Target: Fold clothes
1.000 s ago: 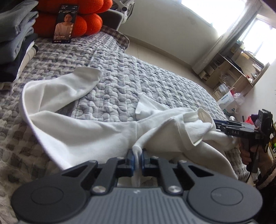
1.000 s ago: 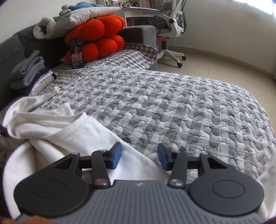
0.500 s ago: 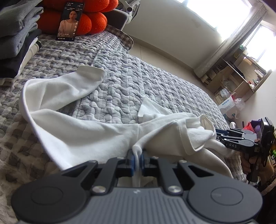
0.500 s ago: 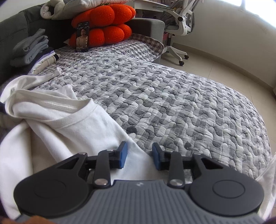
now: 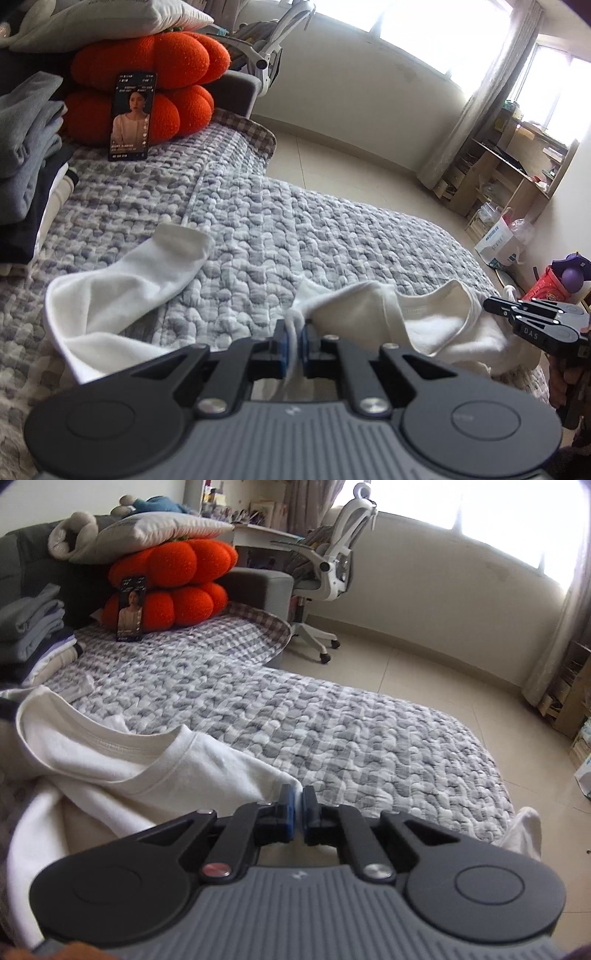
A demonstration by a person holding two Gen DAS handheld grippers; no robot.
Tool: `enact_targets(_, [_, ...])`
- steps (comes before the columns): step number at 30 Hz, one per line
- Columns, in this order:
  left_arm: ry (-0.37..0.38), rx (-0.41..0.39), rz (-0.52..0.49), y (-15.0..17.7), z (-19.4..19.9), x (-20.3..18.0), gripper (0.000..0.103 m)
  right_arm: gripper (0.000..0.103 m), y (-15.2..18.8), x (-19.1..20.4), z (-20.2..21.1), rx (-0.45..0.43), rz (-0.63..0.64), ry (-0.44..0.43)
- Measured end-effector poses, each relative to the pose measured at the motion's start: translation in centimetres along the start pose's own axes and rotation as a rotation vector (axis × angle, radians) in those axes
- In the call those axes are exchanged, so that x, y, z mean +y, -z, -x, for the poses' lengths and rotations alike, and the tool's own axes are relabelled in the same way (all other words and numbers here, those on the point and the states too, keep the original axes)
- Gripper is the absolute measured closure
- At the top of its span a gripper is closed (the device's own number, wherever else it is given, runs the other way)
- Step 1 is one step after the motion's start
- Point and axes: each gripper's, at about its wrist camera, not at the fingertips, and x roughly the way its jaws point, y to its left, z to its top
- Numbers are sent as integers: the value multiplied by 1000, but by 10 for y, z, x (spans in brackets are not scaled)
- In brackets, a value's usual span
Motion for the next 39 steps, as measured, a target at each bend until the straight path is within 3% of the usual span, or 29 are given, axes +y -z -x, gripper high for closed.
enact_targets(7, [-60, -113, -68, -30, -13, -15, 96, 98, -19, 10, -4, -87, 10, 139])
enact_targets(17, [-101, -229, -67, -70, -57, -24, 96, 98, -43, 5, -33, -164, 21, 302])
enact_targets(27, [-158, -221, -30, -101, -119, -21, 96, 99, -56, 2, -83, -188, 93, 403])
enact_targets(39, [-190, -205, -50, -124, -182, -28, 96, 99, -58, -15, -133, -139, 115, 458])
